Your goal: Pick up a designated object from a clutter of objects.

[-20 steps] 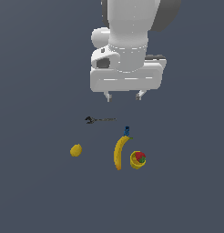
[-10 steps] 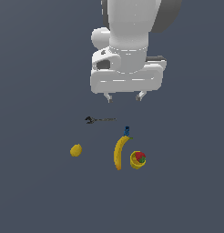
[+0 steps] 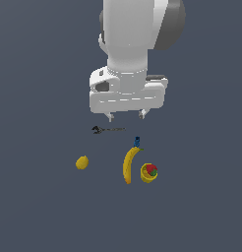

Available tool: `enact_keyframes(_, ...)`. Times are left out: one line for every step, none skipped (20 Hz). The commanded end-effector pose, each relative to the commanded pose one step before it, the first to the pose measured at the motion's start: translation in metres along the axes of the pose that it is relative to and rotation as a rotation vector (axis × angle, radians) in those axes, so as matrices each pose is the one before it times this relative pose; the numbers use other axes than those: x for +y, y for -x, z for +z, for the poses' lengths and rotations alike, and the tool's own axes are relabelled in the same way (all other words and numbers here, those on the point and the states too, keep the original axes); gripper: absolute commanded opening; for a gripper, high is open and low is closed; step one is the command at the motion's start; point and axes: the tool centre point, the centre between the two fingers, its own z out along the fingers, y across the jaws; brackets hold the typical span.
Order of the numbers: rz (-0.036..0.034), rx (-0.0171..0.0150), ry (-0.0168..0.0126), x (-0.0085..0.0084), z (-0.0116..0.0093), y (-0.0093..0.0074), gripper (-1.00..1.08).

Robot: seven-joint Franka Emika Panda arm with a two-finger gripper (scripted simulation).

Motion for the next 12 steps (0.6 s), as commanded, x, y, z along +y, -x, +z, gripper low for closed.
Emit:
enact_keyframes(-0.02178,-0.00358,0.00025,0.01146,0.01220,-0.00435,1.00)
enact_keyframes(-0.01033,-0.00143,0.00010,0.00534,0.00563,-0.00181,1.00)
enact_keyframes(-0.01105,-0.00154,0.00012,0.00574,0.00606,-0.00176,1.00)
enact_keyframes(-0.01173,-0.00164,0.00013,0.00617,0.00648,-0.00167,1.00)
enact_keyframes(-0.01242,-0.00175,0.00015,0.00660,0.00693,-0.00154,1.00)
enact_keyframes(-0.01313,-0.00186,0.00017,0.00702,0.00738,-0.00136,1.00)
enact_keyframes(-0.01365,-0.00195,0.00019,0.00734,0.00774,-0.00113,1.00)
enact_keyframes(-0.01370,-0.00198,0.00020,0.00742,0.00783,-0.00084,1.00)
enact_keyframes(-0.01372,-0.00200,0.00021,0.00744,0.00790,-0.00054,1.00)
enact_keyframes(-0.01375,-0.00203,0.00022,0.00744,0.00797,-0.00024,1.00)
enact_keyframes(-0.01374,-0.00206,0.00022,0.00746,0.00803,0.00007,1.00)
enact_keyframes(-0.01377,-0.00209,0.00023,0.00744,0.00809,0.00036,1.00)
